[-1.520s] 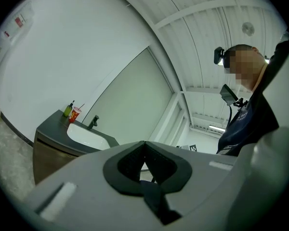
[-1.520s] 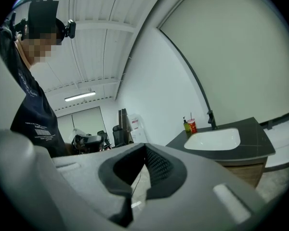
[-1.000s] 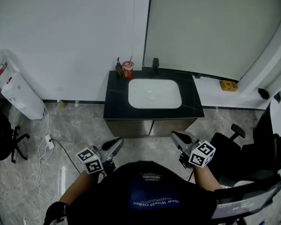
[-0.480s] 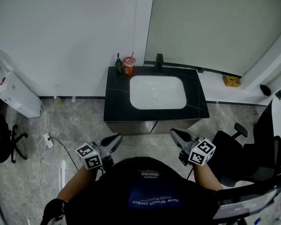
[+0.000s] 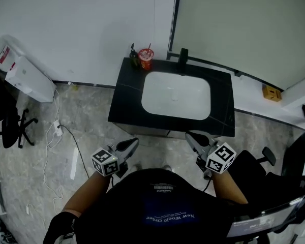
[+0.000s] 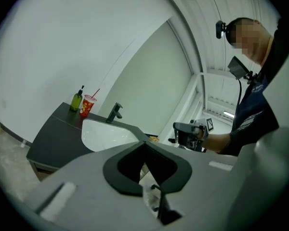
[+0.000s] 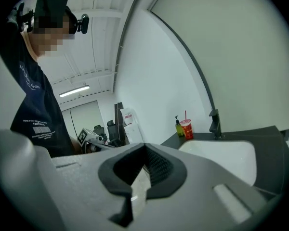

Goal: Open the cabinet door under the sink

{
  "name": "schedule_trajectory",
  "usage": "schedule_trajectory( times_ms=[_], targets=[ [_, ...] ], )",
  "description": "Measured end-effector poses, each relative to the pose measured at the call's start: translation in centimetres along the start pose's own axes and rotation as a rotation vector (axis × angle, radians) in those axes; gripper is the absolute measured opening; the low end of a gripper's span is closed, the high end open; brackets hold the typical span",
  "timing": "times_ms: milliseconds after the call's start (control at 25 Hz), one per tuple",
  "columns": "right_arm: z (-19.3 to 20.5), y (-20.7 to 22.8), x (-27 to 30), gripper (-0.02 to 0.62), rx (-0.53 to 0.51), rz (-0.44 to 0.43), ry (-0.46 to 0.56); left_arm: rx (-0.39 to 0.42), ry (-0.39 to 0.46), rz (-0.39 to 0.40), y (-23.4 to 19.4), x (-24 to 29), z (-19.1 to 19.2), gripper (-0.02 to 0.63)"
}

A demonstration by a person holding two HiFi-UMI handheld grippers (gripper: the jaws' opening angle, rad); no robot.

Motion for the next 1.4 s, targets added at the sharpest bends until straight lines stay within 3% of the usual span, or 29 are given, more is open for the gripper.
schedule_trajectory(
  times_ms=[280,600,760,1000,1200,1400],
  targets=[
    [2.5,4.0,2.4,0.002,-0.003,-0.058,-0.077,0.018,-0.115,-0.070,-0.7,5.0,4.1,0.011],
    [8.3,5.1,5.4,0.002,0.037,-0.065,-0.145,0.190,-0.351,-0.064,-5.1,7.8,12.2,0.156],
    [11.2,5.5,7.1,0.002,0.026,-0.056,-0.146,0.293,-0.416,-0.091,-7.6,9.1,15.5,0.234],
    [16.1,5.7,8.3,0.002,0.053,-0.059,-0.169,0.600,-0.515,-0.120,-9.2,11.2,20.3,0.339],
    [20.1,6.2,8.7,0.002,0.107,-0.052,-0.212,0.866,-0.543,-0.165,-9.8,12.7,22.6,0.422],
    [21.7,7.0,8.8,0.002,0.139,-0.067,-0.203,1.036,-0.560,-0.230,-9.6,13.5,22.7,0.454]
  ],
)
Point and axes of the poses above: the fingertips, and each gripper's own axes: x forward along the fingers, y to its right, z out of its underside, the point moved 9 cm from there along -x, backward along the fingers, and after that the axes turned 10 degrees about x, right-handed, at the moved point
